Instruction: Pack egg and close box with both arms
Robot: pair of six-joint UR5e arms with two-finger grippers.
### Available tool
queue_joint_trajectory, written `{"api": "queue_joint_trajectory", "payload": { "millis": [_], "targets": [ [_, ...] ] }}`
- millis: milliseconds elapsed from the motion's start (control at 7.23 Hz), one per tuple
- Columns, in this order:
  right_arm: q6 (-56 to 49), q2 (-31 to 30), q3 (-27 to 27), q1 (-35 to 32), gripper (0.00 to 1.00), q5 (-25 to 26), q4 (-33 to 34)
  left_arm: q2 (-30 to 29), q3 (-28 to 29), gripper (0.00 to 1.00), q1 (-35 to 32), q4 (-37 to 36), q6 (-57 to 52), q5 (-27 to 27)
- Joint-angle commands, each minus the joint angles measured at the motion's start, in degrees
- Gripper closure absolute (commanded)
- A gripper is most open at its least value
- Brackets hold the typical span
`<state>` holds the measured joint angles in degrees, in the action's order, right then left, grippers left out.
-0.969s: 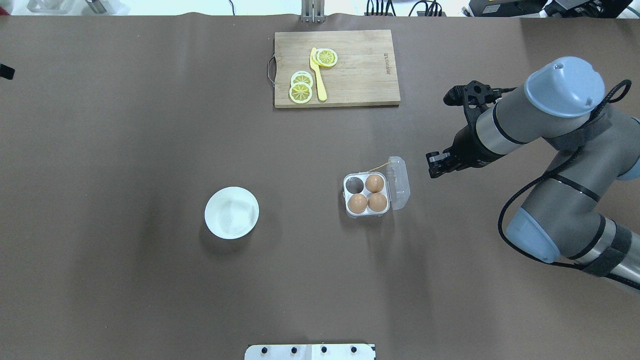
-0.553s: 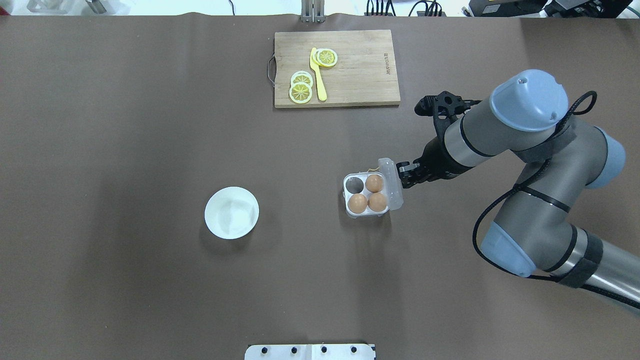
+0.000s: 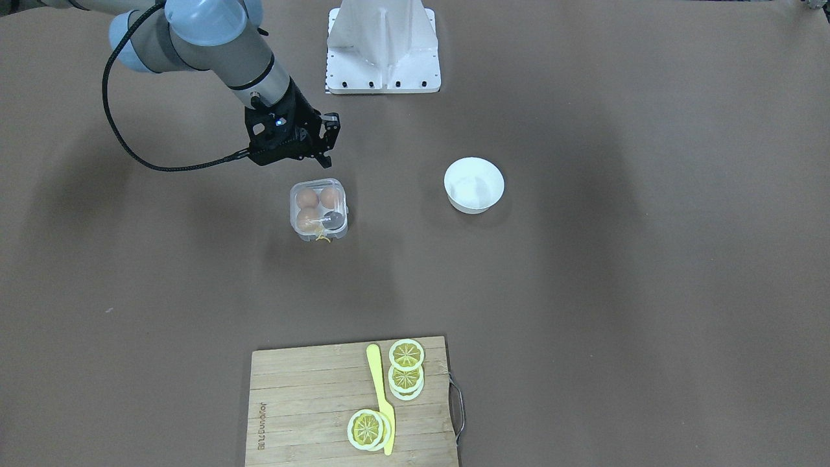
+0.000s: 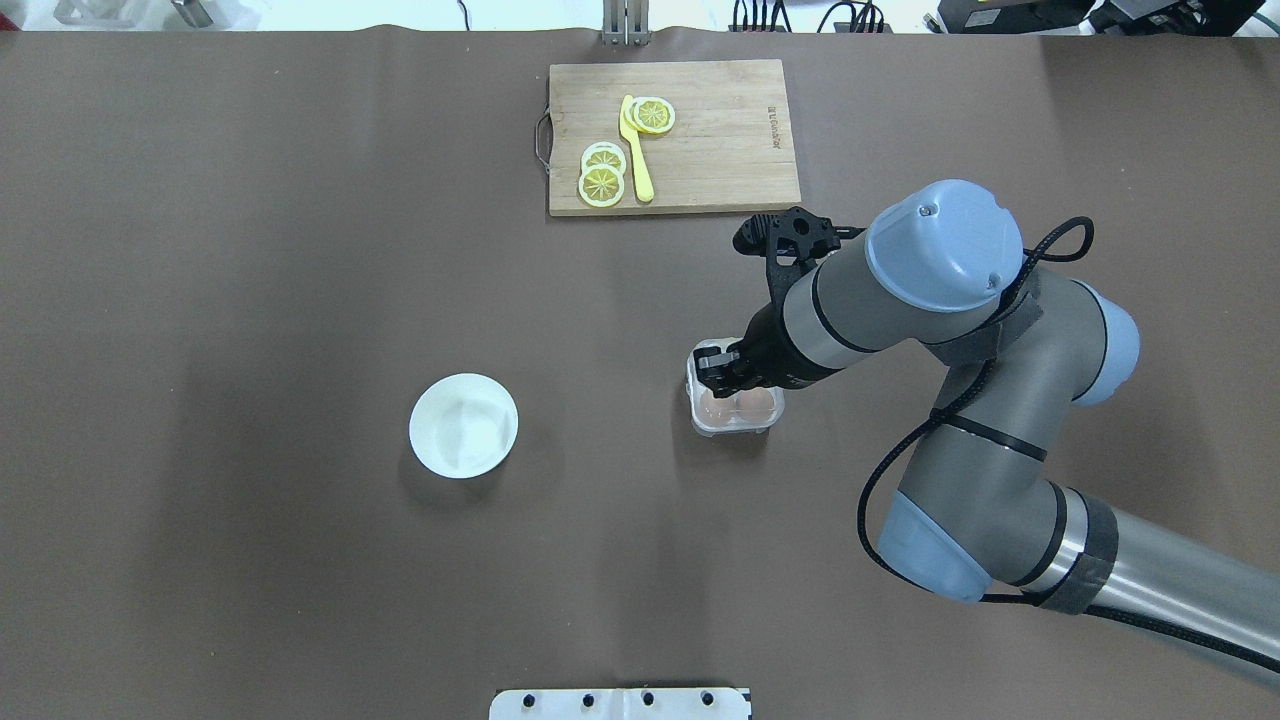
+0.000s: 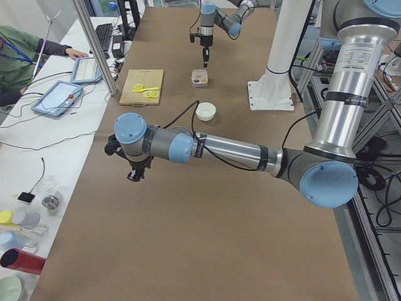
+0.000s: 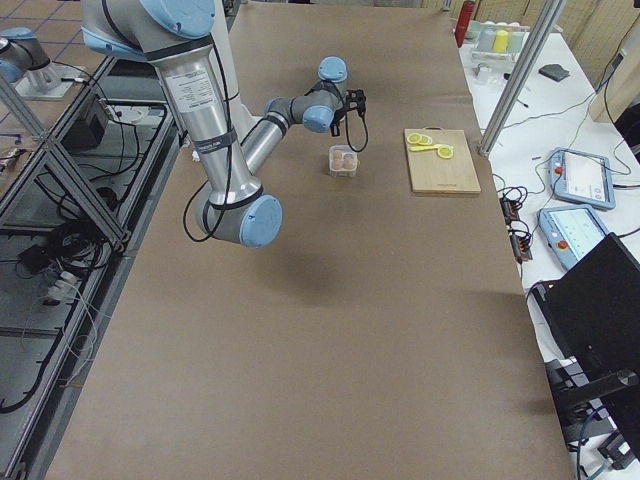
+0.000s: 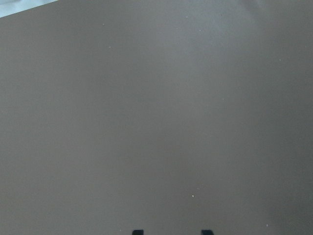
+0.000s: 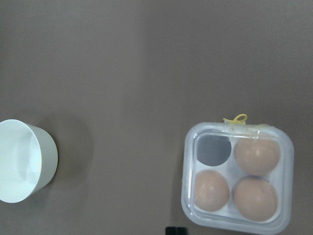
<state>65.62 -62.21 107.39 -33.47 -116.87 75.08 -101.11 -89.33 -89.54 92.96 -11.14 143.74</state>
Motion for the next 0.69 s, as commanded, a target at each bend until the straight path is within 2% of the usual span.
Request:
{"api": "queue_joint_trajectory", "payload": {
  "millis": [0,138,415,553],
  "targets": [
    [0.2,0.9,0.1,-2.4,0.93,0.1,2.2,2.6,1.2,0.11,-1.1,-0.5,0.1,-3.4],
    [0.2,0.9,0.4,-4.7,0.02,0.7,4.4,5.8,0.7,0.02,-1.2,-0.5,0.6,-8.2],
    [-1.3,1.3,0.4,-10.4,0.0,0.2,11.2,9.1,-0.9,0.02,-3.1,-2.7,0.9,-9.0],
    [-4.2,1.2,-0.1,-14.1,0.0,-2.0,13.1,9.4,-3.5,0.02,-3.7,-8.4,0.9,-9.1]
  ]
}}
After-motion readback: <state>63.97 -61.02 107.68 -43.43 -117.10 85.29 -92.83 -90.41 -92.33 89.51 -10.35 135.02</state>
